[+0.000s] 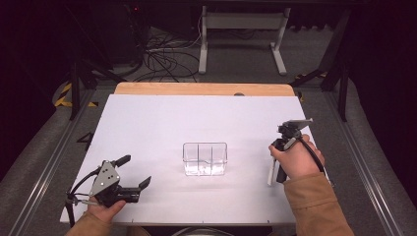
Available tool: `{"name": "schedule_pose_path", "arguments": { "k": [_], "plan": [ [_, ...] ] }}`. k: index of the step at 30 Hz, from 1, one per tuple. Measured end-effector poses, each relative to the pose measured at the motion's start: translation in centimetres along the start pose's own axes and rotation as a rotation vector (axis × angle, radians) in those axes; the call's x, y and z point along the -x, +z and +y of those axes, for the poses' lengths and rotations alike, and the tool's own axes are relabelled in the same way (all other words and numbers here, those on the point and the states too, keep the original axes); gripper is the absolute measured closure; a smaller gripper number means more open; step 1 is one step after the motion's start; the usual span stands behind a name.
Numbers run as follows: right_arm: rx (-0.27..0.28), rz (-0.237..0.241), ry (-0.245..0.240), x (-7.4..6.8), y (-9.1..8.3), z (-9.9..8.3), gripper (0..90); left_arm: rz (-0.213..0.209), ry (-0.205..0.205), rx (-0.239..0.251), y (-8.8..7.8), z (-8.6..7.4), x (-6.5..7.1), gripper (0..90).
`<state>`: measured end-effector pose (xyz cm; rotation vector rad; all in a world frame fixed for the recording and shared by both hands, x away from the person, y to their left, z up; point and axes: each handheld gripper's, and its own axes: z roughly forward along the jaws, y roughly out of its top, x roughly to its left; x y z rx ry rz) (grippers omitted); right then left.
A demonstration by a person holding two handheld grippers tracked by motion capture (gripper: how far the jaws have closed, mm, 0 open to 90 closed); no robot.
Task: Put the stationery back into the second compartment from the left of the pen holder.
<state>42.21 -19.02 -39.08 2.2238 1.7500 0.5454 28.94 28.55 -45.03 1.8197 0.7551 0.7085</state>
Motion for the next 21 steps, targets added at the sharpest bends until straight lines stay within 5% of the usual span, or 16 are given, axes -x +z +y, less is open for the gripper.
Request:
{"name": "schedule_pose_path", "arguments": {
  "k": [13,16,19,20,21],
  "plan": [
    [0.283,0.216,-0.222,1.2,-3.3,-0.7,79.9,0.003,-0.002,0.001,0.0,0.0,0.0,6.8],
    [0.31,0.241,-0.252,1.3,-3.7,-0.7,80.0,0.005,-0.003,0.003,0.0,0.0,0.0,6.8],
    [0.374,0.308,-0.32,1.6,-4.3,-0.9,80.0,0.006,-0.003,0.002,0.0,0.0,0.0,6.8],
    [0.419,0.364,-0.354,1.7,-4.6,-1.0,80.0,0.005,-0.002,0.002,0.0,0.0,0.0,6.8],
    [0.419,0.364,-0.354,1.7,-4.6,-1.0,80.0,0.006,-0.002,0.003,0.0,0.0,0.0,6.8]
  ]
}}
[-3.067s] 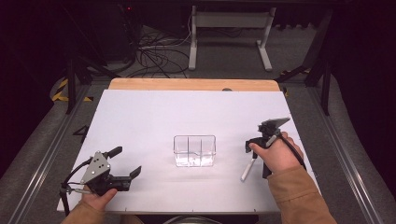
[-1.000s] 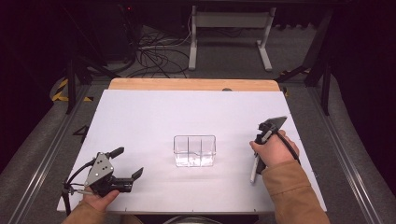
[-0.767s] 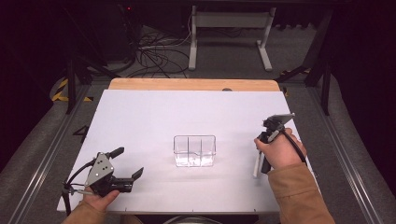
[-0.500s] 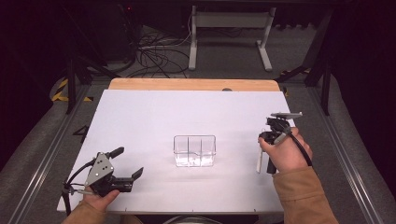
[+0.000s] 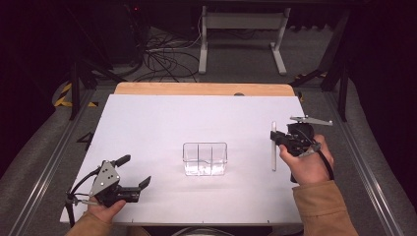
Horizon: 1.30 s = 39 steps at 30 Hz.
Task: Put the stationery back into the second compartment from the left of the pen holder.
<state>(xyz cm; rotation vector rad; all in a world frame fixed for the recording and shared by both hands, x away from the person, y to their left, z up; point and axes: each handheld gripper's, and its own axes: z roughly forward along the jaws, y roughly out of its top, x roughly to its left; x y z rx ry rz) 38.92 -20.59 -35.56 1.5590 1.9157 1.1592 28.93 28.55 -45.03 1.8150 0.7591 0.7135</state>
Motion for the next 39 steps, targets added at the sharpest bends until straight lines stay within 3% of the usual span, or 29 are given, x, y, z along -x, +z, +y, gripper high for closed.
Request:
{"name": "schedule_pose_path", "arguments": {
  "k": [5,11,17,26,39],
  "plan": [
    [0.113,0.108,-0.106,-0.2,-0.9,0.1,80.0,0.001,0.001,0.001,0.0,0.0,0.0,6.8],
    [0.233,0.274,-0.186,-0.5,-1.5,0.1,80.0,0.001,0.001,0.002,0.0,0.0,0.0,6.8],
    [0.319,0.387,-0.264,-0.7,-1.4,-0.1,79.9,0.001,0.001,0.003,0.0,0.0,0.0,6.7],
    [0.386,0.479,-0.352,-1.2,-1.1,-0.1,79.9,0.0,0.001,0.004,0.0,0.0,0.0,6.8],
    [0.463,0.584,-0.429,-2.7,-0.5,0.1,79.8,0.001,0.002,0.005,0.0,0.0,0.0,6.8]
  ]
}}
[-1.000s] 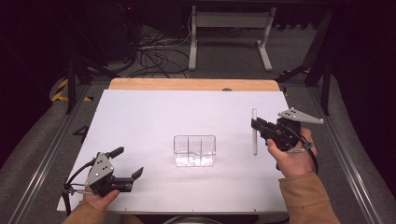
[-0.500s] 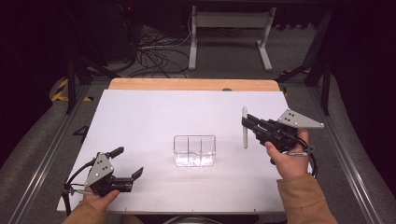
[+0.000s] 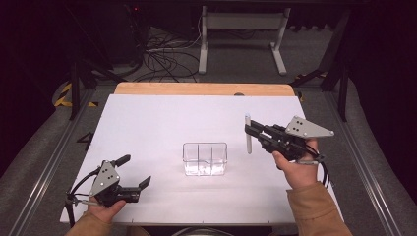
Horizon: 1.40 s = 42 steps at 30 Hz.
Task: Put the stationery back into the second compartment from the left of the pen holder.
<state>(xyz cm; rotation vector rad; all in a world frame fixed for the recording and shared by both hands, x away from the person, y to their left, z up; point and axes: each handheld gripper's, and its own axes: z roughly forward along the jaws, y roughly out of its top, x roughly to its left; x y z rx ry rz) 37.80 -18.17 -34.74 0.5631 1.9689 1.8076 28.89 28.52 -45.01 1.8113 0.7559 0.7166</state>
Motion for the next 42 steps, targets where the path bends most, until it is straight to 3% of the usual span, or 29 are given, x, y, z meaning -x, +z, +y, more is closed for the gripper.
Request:
{"name": "schedule_pose_path", "arguments": {
  "k": [11,22,42],
  "plan": [
    [0.058,0.089,-0.033,-1.5,2.4,0.7,79.8,0.001,-0.002,0.0,0.0,0.0,0.0,6.8],
    [0.09,0.146,-0.05,-3.3,5.5,0.8,79.7,-0.002,-0.004,0.0,0.0,0.0,0.0,6.8],
    [0.103,0.174,0.017,-4.5,9.3,-1.8,79.6,-0.004,-0.001,-0.001,0.0,0.0,0.0,6.8]
  ]
}}
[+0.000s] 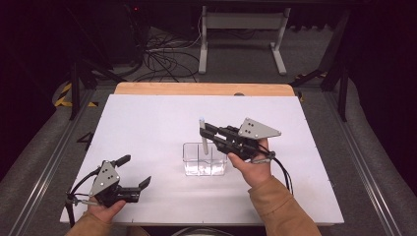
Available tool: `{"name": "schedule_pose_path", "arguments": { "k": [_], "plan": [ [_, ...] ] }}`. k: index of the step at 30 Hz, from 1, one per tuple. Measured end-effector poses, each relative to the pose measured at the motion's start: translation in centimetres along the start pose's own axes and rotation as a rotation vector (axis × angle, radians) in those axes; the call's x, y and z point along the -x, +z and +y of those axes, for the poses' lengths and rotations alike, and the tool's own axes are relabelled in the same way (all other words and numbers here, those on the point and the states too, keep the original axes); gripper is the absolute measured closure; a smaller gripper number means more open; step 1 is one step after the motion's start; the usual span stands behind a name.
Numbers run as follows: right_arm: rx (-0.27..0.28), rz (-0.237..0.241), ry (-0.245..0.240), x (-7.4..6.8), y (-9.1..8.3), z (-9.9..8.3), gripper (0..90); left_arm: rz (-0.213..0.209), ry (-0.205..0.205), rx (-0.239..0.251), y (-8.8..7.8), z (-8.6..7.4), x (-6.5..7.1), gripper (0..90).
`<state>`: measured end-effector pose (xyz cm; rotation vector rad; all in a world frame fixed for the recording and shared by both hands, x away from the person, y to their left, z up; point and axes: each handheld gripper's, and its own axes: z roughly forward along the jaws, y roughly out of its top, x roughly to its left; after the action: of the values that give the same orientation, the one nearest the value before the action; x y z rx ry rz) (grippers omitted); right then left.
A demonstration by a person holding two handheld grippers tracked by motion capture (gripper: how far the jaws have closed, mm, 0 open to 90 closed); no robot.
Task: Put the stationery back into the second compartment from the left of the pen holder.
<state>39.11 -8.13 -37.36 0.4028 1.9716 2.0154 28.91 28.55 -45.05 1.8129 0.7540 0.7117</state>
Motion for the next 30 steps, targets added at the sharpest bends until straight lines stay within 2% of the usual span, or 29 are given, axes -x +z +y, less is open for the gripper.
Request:
{"name": "schedule_pose_path", "arguments": {
  "k": [11,18,30],
  "plan": [
    [-0.026,0.008,0.014,-0.2,0.7,-0.9,79.6,-0.001,0.0,0.001,0.0,0.0,0.0,6.8],
    [-0.088,0.002,0.055,-0.2,0.5,-1.1,79.5,0.001,0.003,0.0,0.0,0.0,0.0,6.8],
    [-0.165,-0.009,0.064,-0.1,0.6,-1.7,79.5,-0.005,-0.001,-0.001,0.1,0.0,0.0,6.8]
  ]
}}
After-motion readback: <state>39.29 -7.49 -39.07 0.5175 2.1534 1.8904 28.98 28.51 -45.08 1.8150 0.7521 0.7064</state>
